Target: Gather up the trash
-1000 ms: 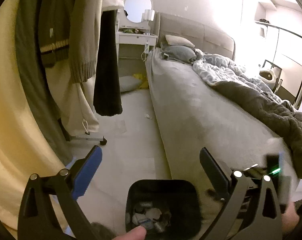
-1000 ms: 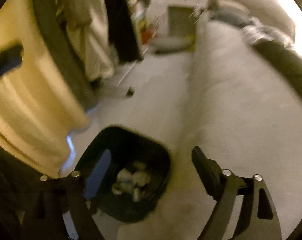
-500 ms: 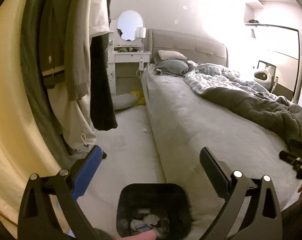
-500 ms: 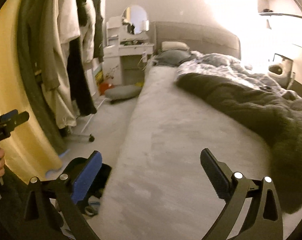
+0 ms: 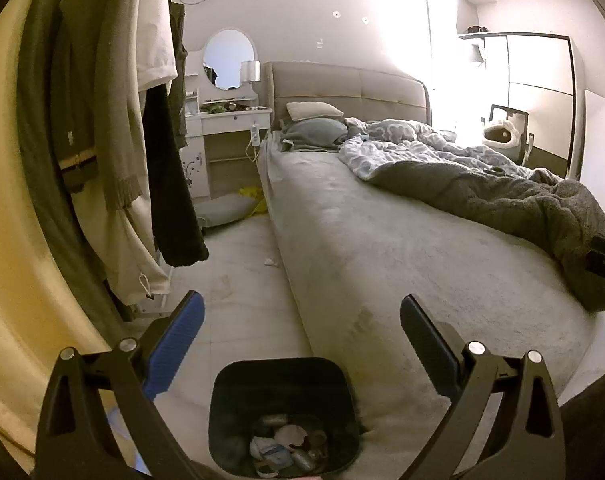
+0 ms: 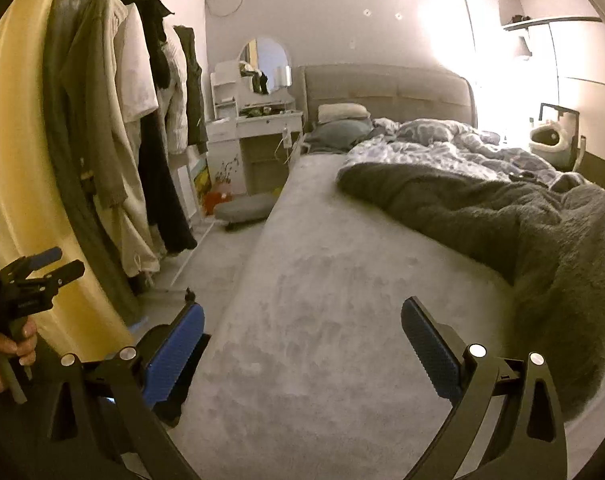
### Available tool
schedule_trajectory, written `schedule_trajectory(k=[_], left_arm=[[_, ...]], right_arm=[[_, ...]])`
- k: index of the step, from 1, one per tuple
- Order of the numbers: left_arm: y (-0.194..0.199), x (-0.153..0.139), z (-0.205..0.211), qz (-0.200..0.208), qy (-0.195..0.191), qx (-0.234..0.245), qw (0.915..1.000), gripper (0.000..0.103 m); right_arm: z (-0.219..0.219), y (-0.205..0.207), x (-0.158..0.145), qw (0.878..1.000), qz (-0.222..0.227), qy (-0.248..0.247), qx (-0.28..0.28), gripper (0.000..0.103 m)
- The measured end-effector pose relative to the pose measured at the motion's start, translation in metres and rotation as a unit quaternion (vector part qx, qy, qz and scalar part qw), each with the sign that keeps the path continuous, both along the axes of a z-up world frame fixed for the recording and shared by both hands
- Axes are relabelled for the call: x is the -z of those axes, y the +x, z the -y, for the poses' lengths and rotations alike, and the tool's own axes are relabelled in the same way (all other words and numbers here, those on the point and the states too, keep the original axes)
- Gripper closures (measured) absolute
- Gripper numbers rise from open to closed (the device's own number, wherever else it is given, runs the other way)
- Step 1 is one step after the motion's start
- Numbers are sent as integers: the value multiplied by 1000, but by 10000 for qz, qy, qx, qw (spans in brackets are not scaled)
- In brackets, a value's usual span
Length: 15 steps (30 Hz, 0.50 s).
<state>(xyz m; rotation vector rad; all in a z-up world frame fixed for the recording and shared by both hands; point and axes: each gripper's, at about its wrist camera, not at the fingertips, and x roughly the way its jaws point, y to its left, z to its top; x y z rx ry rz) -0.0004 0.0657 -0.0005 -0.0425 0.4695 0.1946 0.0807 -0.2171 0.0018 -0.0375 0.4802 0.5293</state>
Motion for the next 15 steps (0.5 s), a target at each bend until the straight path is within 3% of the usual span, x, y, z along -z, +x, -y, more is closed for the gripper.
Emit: schedule_trajectory(k=[15], left_arm=[[-1, 4, -3, 19, -185, -19, 9998, 3]], right_arm=[[-1, 3, 6, 9999, -57, 25, -116, 3]])
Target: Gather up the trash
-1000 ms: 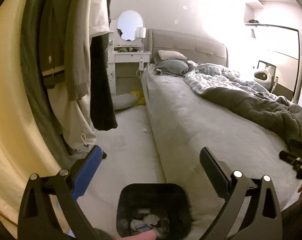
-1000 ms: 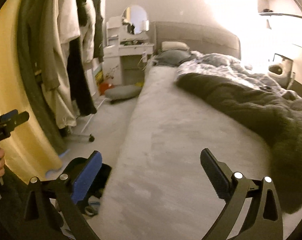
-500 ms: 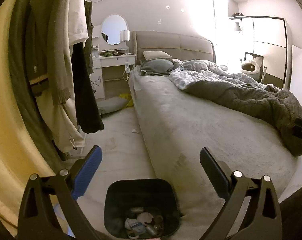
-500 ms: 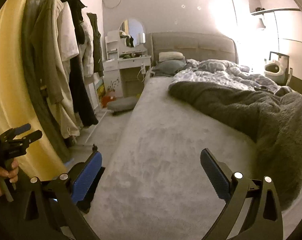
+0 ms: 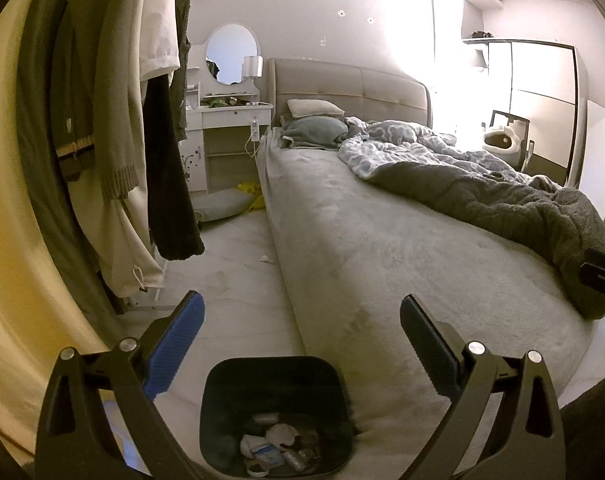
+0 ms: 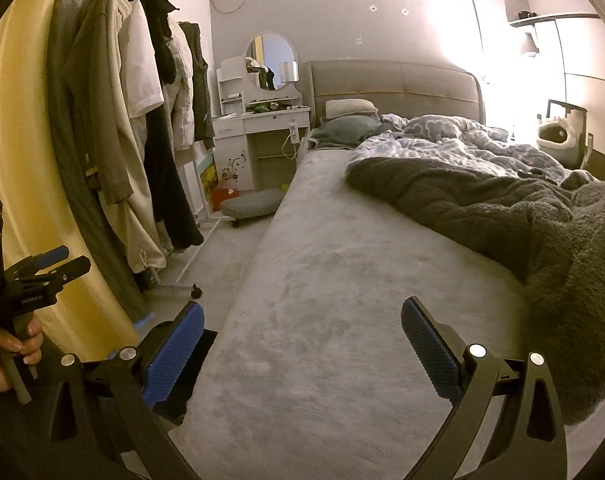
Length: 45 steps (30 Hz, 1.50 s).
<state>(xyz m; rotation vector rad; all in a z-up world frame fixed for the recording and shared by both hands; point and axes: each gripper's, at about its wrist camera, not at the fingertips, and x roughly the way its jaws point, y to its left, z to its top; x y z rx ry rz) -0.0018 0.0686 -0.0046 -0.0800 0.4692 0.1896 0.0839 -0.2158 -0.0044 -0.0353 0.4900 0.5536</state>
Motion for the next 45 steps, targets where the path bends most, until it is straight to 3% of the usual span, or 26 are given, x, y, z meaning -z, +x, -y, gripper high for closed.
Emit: schedule_trajectory(k=[45], left_arm=[[3, 2, 2, -73, 8, -32, 10000, 3]], right_arm=[[-1, -1, 0, 10000, -11, 46, 21, 3]])
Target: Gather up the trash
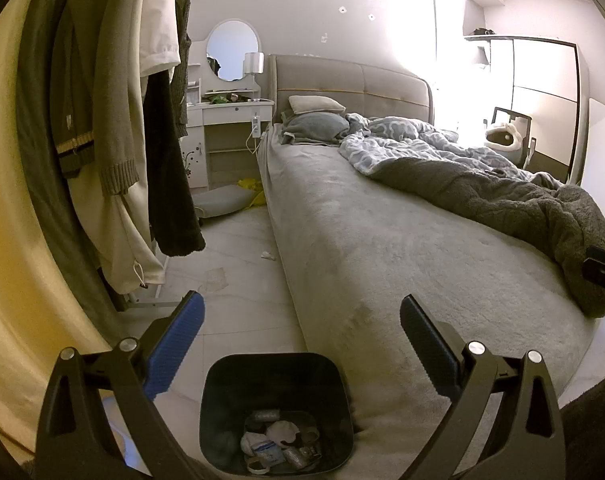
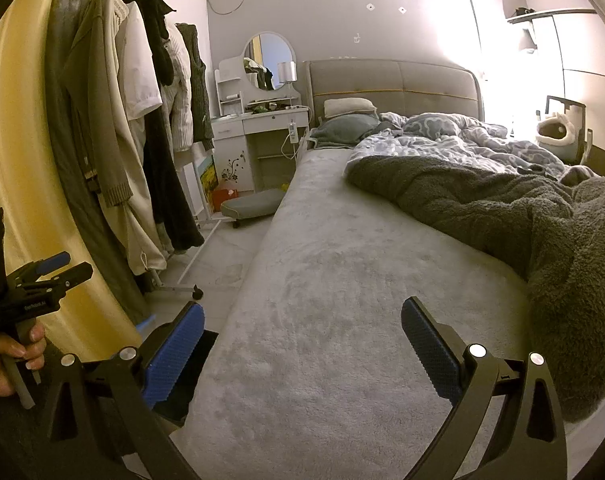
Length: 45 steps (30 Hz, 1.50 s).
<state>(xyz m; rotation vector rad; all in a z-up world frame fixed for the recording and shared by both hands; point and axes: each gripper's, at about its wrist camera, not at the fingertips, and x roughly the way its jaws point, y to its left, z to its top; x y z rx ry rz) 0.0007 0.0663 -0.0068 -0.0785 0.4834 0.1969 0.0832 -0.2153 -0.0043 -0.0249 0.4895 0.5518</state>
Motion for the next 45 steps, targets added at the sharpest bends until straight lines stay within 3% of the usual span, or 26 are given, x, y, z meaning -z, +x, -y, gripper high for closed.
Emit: schedule_trajectory(k=[45], left_arm=[[1, 0, 5, -6, 12, 10, 10000, 3]], right_arm=[[0, 0, -1, 10000, 1, -8, -1, 3]])
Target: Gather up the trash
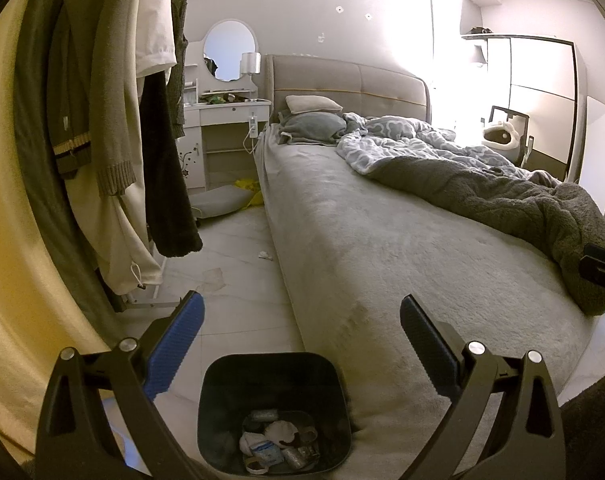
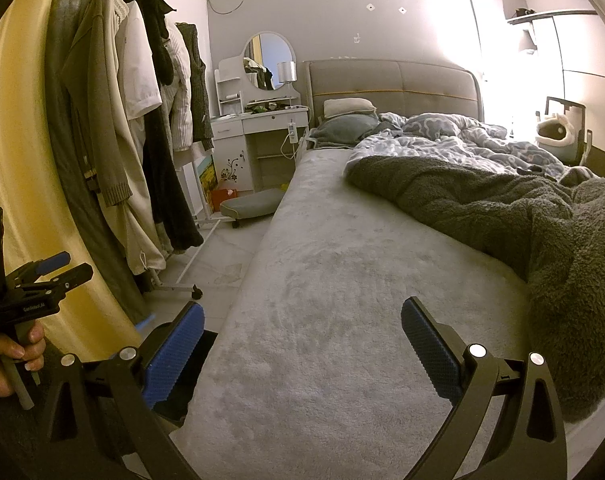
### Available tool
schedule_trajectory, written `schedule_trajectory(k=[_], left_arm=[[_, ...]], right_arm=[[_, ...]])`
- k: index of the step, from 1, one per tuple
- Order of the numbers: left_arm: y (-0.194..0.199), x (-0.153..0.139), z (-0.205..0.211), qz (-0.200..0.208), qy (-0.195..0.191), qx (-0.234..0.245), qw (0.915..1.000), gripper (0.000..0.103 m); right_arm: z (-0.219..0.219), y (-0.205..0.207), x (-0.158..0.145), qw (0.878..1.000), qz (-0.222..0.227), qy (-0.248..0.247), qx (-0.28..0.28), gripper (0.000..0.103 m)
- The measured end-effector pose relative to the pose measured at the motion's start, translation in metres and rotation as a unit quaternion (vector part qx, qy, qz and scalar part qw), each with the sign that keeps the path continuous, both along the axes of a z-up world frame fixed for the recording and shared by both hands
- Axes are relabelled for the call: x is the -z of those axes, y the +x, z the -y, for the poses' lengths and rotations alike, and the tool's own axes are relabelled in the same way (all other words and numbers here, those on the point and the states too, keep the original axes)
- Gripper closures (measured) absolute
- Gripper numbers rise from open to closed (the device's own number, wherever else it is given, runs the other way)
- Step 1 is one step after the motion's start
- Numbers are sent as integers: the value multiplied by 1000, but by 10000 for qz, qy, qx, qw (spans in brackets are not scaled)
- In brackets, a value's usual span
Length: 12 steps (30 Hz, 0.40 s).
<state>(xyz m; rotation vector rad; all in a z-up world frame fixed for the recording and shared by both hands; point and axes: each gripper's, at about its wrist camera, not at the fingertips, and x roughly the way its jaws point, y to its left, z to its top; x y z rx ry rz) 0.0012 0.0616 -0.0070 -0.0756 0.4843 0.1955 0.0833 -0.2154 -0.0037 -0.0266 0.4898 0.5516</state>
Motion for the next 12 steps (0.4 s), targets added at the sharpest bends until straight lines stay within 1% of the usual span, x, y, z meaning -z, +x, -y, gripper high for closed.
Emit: schedule_trajectory(k=[5, 8, 12], left_arm=[[0, 0, 1, 2, -36, 47, 10000, 3], [2, -1, 5, -13, 57, 32, 10000, 3], [1, -2, 6, -15, 50, 19, 10000, 3]], right_arm=[[0, 0, 0, 10000, -1, 0, 1, 3], [0, 0, 0, 10000, 0, -2, -1, 3], [0, 0, 0, 10000, -1, 8, 4, 3]])
